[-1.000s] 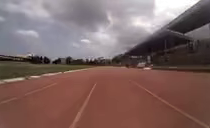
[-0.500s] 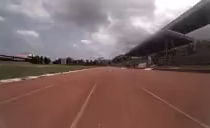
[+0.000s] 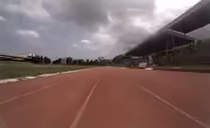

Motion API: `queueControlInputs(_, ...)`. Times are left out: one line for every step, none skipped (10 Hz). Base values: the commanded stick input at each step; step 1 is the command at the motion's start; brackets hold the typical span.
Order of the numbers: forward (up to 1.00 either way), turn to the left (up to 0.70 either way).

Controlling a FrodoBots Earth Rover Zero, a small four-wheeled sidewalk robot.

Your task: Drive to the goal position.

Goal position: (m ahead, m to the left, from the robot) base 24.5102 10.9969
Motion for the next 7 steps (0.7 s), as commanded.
queueControlInputs(0.45,0.00)
queueControlInputs(0.45,0.00)
queueControlInputs(0.45,0.00)
queueControlInputs(0.45,0.00)
queueControlInputs(0.45,0.00)
queueControlInputs(0.45,0.00)
queueControlInputs(0.45,0.00)
